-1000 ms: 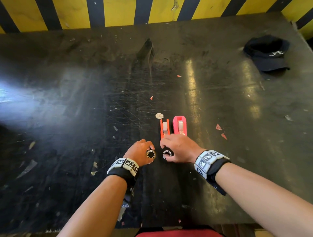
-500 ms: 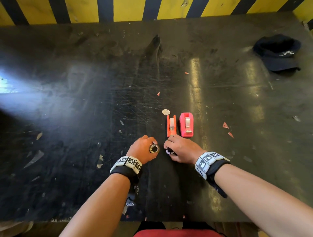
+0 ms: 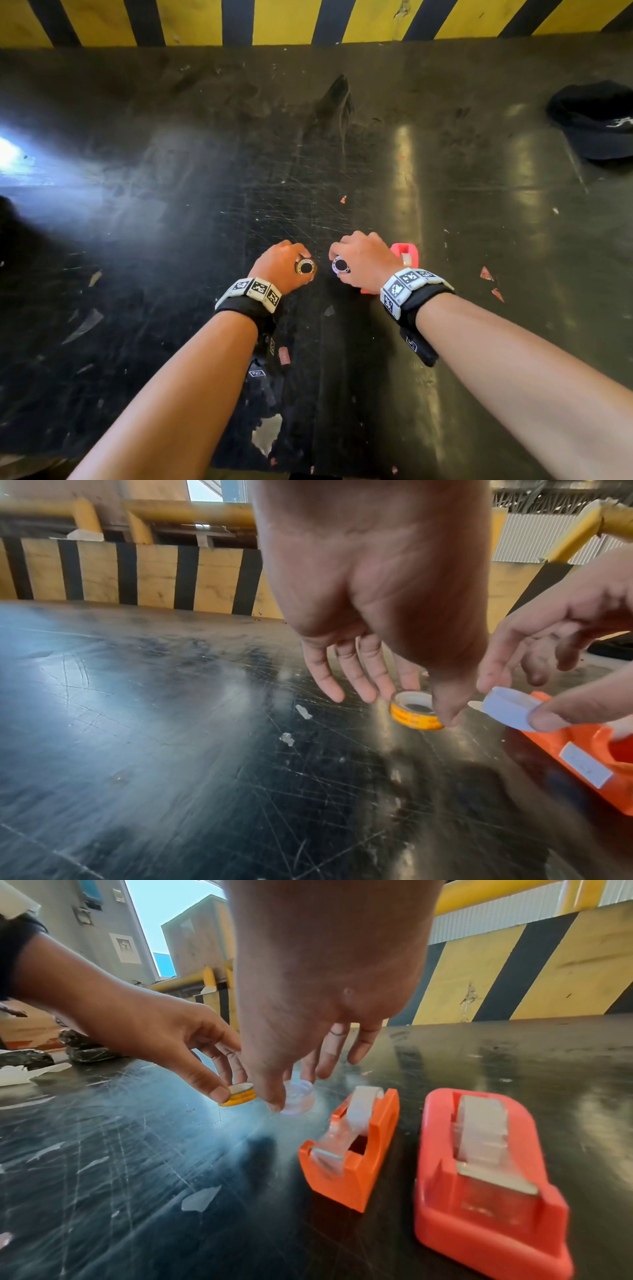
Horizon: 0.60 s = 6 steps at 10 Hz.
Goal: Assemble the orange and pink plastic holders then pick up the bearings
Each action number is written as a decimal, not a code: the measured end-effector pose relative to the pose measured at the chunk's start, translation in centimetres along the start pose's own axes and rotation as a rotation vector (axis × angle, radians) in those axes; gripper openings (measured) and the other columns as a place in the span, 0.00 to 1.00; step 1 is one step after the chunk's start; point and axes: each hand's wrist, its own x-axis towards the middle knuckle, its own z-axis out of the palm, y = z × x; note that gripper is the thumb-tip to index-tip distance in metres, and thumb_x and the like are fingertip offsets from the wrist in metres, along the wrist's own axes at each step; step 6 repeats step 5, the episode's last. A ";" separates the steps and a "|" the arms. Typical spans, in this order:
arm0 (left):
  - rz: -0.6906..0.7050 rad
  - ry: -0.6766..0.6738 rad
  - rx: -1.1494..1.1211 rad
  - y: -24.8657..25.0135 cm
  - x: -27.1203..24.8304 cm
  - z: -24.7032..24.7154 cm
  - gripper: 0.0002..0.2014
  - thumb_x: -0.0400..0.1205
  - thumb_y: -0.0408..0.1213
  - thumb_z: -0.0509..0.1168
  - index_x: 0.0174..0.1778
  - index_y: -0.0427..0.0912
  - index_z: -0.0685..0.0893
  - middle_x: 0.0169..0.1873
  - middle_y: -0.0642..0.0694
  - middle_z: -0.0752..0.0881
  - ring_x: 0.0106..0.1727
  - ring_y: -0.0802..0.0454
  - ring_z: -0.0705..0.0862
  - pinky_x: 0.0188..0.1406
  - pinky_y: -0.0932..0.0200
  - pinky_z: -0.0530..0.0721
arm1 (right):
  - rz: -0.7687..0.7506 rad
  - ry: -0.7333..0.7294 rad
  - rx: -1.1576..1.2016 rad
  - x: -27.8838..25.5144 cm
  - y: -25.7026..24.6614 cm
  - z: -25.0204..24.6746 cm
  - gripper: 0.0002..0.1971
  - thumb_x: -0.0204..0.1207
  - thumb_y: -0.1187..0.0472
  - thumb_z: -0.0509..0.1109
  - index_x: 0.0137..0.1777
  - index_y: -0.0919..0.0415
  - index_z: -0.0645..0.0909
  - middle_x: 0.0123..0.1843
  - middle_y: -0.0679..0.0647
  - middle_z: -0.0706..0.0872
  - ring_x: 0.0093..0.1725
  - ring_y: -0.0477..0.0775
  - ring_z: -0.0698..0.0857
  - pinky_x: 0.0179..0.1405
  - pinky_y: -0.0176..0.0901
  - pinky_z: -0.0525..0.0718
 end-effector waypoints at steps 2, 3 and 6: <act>-0.004 -0.030 -0.003 -0.9 1.3 1.4 0.23 0.77 0.47 0.78 0.68 0.49 0.85 0.62 0.43 0.85 0.62 0.44 0.86 0.64 0.42 0.88 | 0.038 -0.049 -0.031 1.3 -0.4 1.9 0.14 0.81 0.48 0.72 0.64 0.49 0.82 0.61 0.50 0.87 0.62 0.59 0.81 0.60 0.55 0.72; 0.001 -0.008 -0.034 -1.1 1.7 1.9 0.23 0.77 0.47 0.79 0.68 0.48 0.85 0.62 0.43 0.85 0.63 0.44 0.86 0.64 0.42 0.88 | 0.043 -0.054 -0.020 1.5 -0.5 2.3 0.16 0.81 0.47 0.72 0.66 0.49 0.82 0.63 0.50 0.87 0.63 0.59 0.81 0.62 0.57 0.73; -0.011 0.009 -0.043 -1.4 2.0 2.3 0.28 0.77 0.52 0.78 0.72 0.51 0.81 0.63 0.46 0.84 0.61 0.47 0.86 0.62 0.43 0.89 | 0.044 -0.044 -0.001 1.5 -0.3 2.0 0.20 0.79 0.45 0.74 0.69 0.49 0.81 0.65 0.50 0.85 0.64 0.59 0.81 0.62 0.56 0.72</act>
